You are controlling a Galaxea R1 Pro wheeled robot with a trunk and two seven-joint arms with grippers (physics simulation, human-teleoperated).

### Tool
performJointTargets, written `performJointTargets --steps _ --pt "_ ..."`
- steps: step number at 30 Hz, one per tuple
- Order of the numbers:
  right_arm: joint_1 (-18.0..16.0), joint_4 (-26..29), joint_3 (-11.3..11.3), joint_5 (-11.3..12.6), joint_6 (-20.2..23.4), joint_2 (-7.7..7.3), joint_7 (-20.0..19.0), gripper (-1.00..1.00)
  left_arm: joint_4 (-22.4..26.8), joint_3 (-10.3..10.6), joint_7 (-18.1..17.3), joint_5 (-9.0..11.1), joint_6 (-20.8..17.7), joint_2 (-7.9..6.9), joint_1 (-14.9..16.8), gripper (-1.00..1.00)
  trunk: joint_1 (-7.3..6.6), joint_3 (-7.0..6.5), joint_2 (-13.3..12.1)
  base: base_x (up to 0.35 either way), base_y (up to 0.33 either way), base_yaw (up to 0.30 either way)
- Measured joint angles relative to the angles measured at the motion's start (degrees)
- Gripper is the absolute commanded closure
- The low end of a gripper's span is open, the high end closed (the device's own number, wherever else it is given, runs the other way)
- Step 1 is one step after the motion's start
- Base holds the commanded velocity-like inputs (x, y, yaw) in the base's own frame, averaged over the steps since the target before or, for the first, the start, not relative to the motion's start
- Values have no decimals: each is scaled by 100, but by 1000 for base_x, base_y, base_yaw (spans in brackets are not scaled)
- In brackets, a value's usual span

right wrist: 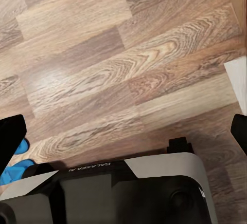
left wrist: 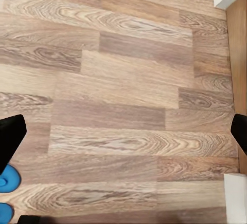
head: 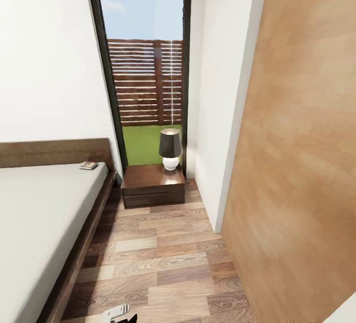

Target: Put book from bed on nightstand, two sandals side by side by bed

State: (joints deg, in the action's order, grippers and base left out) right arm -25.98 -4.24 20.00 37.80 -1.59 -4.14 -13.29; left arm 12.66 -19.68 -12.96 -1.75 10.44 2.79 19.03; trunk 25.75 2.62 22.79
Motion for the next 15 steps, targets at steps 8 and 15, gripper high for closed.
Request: performJointTargets --steps 8,15 --pt "-1 -2 1 0 0 2 5 -100 2 0 -1 0 0 0 -2 -100 0 4 0 0 0 -89" --pt "-1 -2 1 0 0 5 16 -100 2 0 -1 0 0 0 -2 -100 0 4 0 22 0 -6"
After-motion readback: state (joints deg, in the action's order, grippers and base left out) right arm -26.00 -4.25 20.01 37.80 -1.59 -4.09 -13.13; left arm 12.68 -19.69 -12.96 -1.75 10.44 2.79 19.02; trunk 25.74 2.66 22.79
